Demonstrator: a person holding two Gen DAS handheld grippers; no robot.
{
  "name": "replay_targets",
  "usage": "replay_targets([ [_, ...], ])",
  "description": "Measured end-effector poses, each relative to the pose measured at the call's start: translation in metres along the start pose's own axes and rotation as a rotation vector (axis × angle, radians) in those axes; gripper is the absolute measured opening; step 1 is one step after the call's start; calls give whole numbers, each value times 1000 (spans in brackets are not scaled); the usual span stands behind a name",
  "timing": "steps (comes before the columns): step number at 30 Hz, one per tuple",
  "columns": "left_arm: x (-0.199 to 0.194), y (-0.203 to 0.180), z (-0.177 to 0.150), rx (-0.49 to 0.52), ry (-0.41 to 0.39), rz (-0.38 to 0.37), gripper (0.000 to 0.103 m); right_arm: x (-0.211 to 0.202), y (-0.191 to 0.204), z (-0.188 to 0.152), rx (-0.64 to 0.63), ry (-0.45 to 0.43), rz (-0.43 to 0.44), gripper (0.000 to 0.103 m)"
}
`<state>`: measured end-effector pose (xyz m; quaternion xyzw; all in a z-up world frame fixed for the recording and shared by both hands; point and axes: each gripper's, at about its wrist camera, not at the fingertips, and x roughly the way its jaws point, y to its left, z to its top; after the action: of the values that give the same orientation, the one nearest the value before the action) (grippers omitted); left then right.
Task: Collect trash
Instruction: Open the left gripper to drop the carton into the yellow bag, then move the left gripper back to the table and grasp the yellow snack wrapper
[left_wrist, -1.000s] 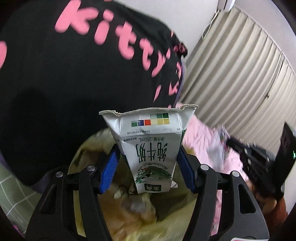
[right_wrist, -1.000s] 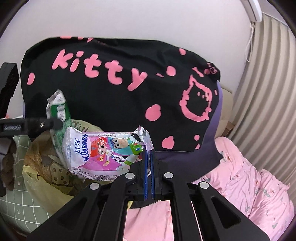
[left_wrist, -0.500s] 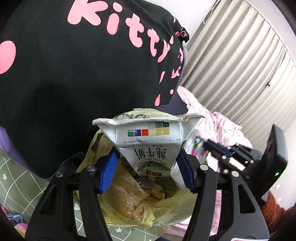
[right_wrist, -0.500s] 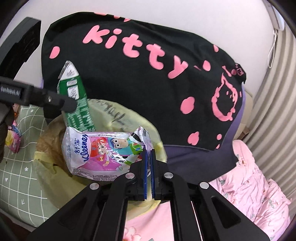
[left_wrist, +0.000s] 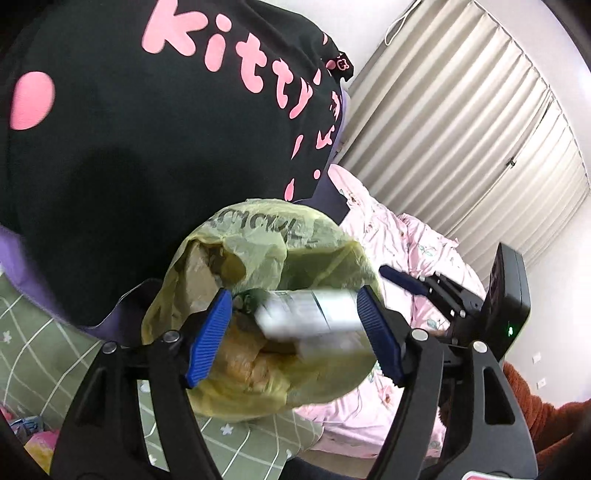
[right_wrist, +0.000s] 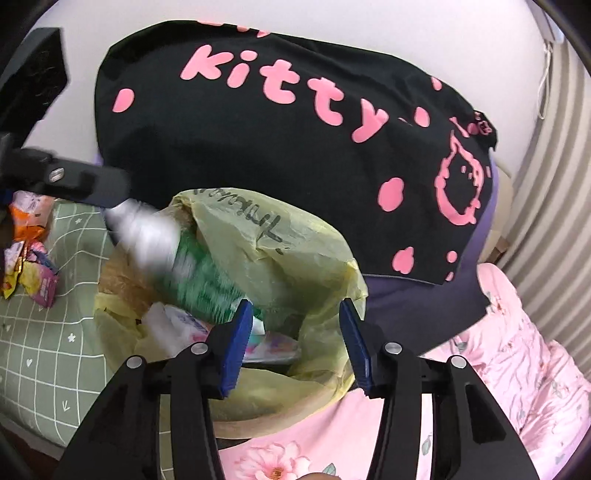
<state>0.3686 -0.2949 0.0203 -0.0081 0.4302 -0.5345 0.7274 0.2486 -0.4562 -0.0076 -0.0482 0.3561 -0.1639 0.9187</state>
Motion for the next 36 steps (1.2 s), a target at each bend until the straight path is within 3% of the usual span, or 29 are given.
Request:
replay_targets([
  [7, -50, 12, -30, -22, -122, 50, 67, -19, 17, 5, 13, -41, -1, 46],
  [12, -101, 32, -69, -58, -242, 210, 67, -41, 40, 14, 44, -113, 33, 46],
  [19, -171, 73, -134, -165, -377, 475, 67, -62, 89, 28, 79, -206, 208, 55],
  [22, -207, 95, -174, -245, -417, 616, 67, -54, 121, 31, 50, -184, 316, 57],
  [25, -244, 114, -212, -338, -436, 711, 66, -44, 166, 30, -27, -141, 422, 57],
  [30, -309, 130, -277, -496, -466, 886, 66, -33, 267, 19, -253, -112, 590, 57],
  [33, -329, 132, -309, -558, -463, 929, 65, -25, 321, 5, -351, -65, 680, 51],
  [36, -329, 130, -336, -594, -428, 906, 61, -22, 363, -8, -411, -46, 733, 51],
])
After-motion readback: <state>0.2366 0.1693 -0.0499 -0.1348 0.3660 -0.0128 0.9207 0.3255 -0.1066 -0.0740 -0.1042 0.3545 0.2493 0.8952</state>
